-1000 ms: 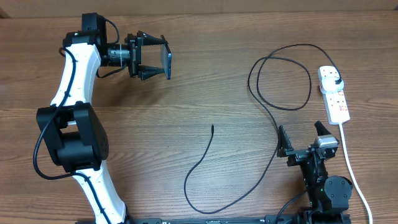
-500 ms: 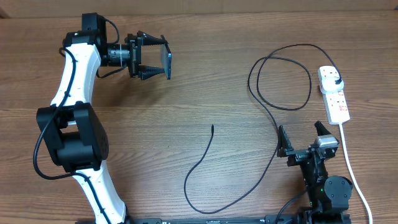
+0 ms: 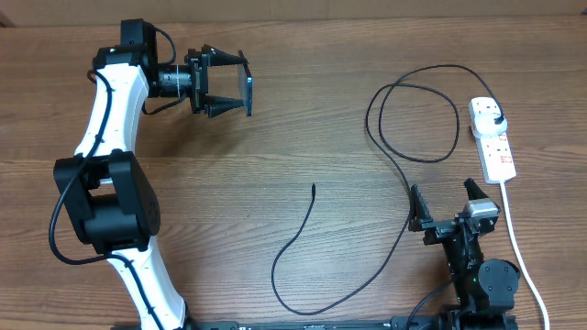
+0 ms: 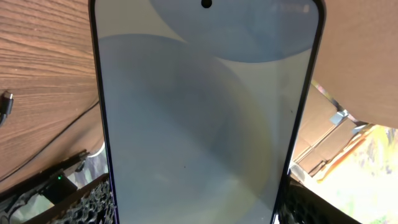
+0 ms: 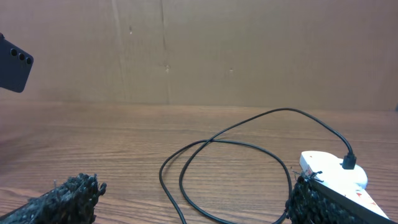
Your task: Plug charger to phone and switch on socket
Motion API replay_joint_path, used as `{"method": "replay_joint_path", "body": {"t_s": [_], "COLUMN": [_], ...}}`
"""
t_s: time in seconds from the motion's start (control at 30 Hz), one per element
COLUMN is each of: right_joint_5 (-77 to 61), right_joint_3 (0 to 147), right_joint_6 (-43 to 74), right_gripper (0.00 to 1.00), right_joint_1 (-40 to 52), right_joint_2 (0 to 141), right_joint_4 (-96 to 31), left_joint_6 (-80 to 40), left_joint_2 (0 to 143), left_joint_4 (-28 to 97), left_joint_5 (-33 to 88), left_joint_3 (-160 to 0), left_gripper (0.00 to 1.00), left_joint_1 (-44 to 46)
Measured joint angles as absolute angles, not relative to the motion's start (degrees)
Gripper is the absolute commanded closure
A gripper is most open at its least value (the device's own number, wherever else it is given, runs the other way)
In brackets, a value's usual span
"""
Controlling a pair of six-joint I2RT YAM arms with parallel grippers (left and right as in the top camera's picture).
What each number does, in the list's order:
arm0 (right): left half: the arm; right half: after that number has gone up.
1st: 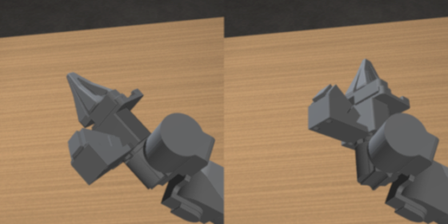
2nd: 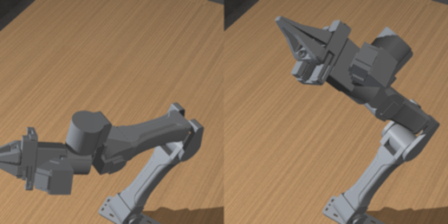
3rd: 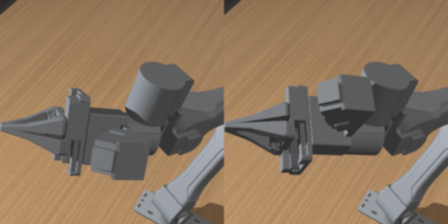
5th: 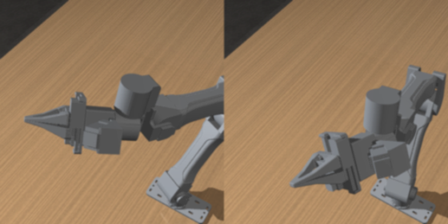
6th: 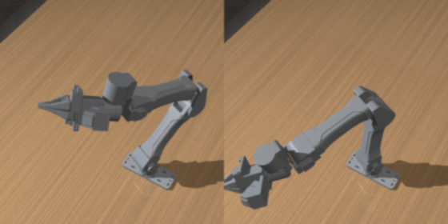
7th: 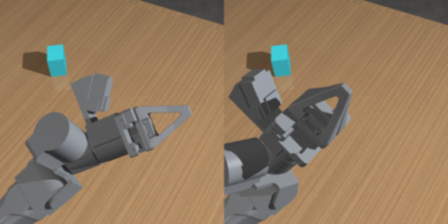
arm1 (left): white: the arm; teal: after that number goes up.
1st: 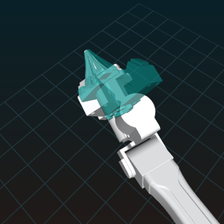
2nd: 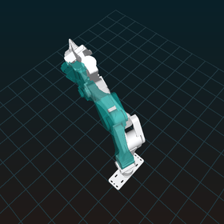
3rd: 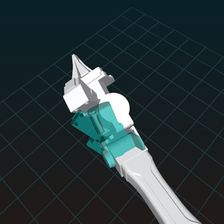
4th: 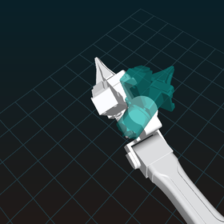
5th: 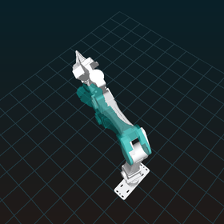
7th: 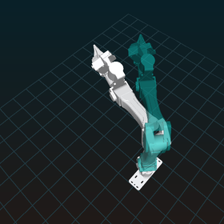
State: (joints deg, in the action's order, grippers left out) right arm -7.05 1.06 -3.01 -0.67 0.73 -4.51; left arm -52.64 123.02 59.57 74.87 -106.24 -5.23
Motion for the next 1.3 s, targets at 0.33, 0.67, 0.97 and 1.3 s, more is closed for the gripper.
{"method": "replay_joint_path", "body": {"t_s": [0.33,0.67,0.97,1.3], "right_joint_5": [-7.1,-7.1,-7.0,-7.0], "right_joint_3": [1.1,1.1,1.1,1.1], "right_joint_6": [-3.0,-3.0,-3.0,-3.0], "right_gripper": [0.0,0.0,0.0,0.0], "right_joint_1": [-0.7,-0.7,-0.7,-0.7], "right_joint_2": [0.7,0.7,0.7,0.7], "right_joint_4": [-4.5,-4.5,-4.5,-4.5], "left_joint_6": [-56.1,-57.4,-58.4,-58.4], "left_joint_2": [123.0,123.0,123.0,123.0], "left_joint_4": [59.6,59.6,59.6,59.6], "left_joint_5": [75.5,75.8,75.9,75.9], "left_joint_3": [-106.2,-106.2,-106.2,-106.2], "left_gripper": [0.96,0.96,0.96,0.96], "left_joint_1": [-5.2,-5.2,-5.2,-5.2]}}
